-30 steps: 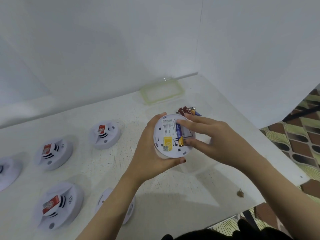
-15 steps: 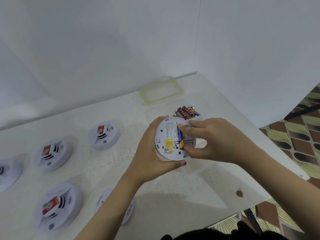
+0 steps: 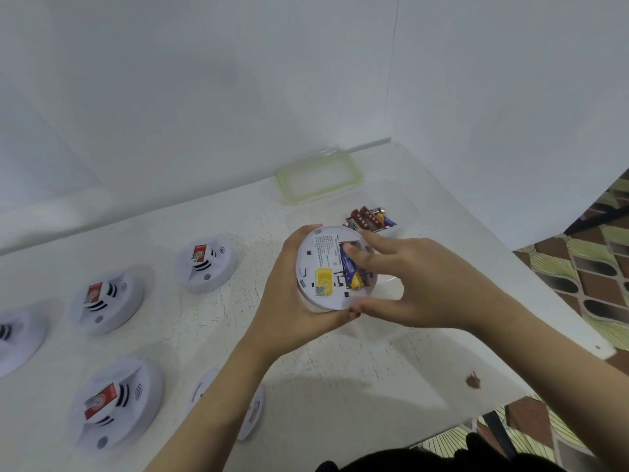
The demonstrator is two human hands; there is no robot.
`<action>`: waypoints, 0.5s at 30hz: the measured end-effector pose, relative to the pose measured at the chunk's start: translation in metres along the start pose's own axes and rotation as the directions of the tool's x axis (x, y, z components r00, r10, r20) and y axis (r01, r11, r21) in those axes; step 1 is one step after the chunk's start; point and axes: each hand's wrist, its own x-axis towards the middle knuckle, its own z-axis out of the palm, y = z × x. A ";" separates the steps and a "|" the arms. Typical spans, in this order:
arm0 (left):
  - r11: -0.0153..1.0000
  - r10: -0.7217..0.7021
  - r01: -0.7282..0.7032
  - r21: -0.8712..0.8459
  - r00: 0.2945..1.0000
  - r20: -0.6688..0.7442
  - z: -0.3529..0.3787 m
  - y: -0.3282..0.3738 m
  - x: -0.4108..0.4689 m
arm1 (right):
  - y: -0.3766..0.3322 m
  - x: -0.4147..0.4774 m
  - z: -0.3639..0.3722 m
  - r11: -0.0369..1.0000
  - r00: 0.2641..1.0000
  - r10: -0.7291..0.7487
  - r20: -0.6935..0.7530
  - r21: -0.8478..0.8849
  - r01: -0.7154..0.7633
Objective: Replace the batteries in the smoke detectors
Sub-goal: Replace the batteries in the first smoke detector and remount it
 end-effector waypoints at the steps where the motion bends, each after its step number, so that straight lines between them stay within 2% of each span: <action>1: 1.000 0.003 -0.003 0.006 1.000 -0.004 0.000 -0.001 0.001 | 0.002 0.000 0.002 1.000 1.000 0.014 -0.020 0.001 -0.014; 6: 1.000 0.006 -0.006 0.017 1.000 -0.026 -0.004 -0.004 0.006 | 0.006 -0.005 0.010 0.935 0.972 0.143 -0.185 0.347 -0.072; 10: 1.000 0.009 -0.008 0.026 0.999 -0.053 -0.007 -0.009 0.010 | 0.007 -0.013 0.012 0.910 0.934 0.185 -0.306 0.413 -0.045; 13: 1.000 0.003 -0.002 0.007 0.997 -0.072 -0.011 -0.012 0.014 | 0.017 -0.022 0.011 0.911 0.942 0.213 -0.258 0.401 -0.096; 15: 1.000 -0.008 0.007 -0.018 0.996 -0.088 -0.013 -0.012 0.017 | 0.026 -0.027 0.011 0.927 0.968 0.206 -0.142 0.346 -0.146</action>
